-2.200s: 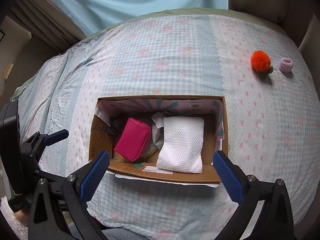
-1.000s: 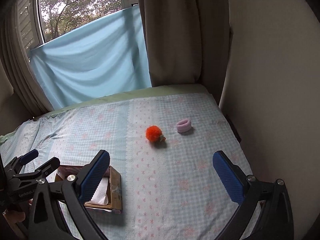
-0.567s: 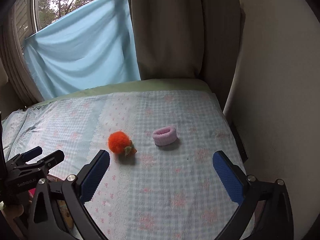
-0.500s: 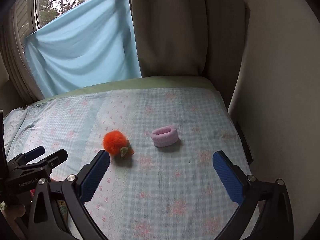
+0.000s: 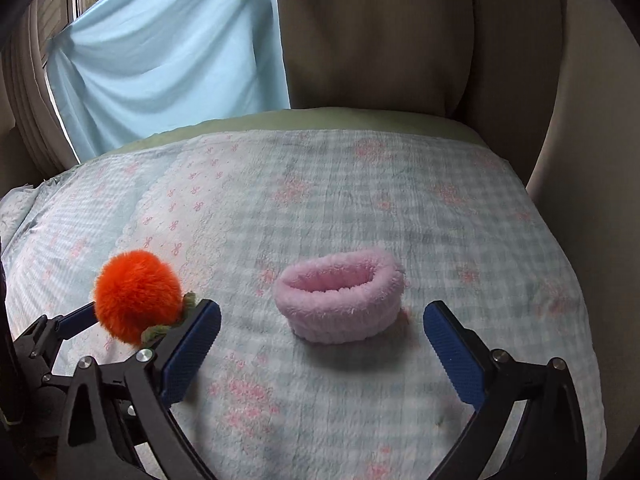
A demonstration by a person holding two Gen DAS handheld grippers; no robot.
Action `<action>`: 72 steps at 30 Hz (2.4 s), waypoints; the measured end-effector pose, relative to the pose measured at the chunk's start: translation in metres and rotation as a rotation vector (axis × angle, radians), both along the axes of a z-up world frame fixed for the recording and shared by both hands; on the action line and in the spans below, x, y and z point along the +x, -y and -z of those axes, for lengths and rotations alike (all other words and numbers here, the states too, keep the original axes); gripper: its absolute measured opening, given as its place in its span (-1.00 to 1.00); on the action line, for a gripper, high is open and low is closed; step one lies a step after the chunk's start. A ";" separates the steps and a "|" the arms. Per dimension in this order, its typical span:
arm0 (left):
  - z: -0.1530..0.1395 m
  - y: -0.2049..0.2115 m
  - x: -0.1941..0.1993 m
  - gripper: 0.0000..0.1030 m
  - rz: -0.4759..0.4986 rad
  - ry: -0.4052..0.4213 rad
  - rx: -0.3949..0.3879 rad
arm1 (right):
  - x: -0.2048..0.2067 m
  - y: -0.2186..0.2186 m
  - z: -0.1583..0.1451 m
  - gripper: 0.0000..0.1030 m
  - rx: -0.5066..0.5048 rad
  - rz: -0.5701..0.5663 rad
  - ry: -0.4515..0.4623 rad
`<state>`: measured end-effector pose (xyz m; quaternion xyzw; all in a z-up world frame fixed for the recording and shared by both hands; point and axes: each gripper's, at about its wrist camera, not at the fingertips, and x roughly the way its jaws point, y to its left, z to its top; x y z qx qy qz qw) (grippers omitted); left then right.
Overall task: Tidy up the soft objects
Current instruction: 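Grasp the orange pompom with the left tool while the right tool grasps the pink hair tie, then carry pompom and hair tie into the box and open both tools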
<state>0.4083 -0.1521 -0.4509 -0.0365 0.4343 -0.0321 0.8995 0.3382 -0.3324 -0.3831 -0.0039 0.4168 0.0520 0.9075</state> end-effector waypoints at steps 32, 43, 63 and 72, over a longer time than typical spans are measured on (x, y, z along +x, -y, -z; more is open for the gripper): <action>-0.041 0.019 0.006 -0.49 0.064 0.049 -0.038 | 0.023 0.013 0.002 -0.36 -0.063 0.097 0.027; -0.152 -0.005 -0.046 -0.49 0.082 0.110 -0.079 | -0.027 -0.005 -0.102 -0.36 -0.045 0.123 0.095; -0.327 -0.222 -0.230 -0.49 0.122 0.100 -0.018 | -0.205 -0.215 -0.280 -0.36 0.014 0.039 0.081; -0.295 -0.329 -0.274 -0.49 0.128 0.011 0.058 | -0.252 -0.323 -0.251 -0.36 0.043 -0.027 -0.014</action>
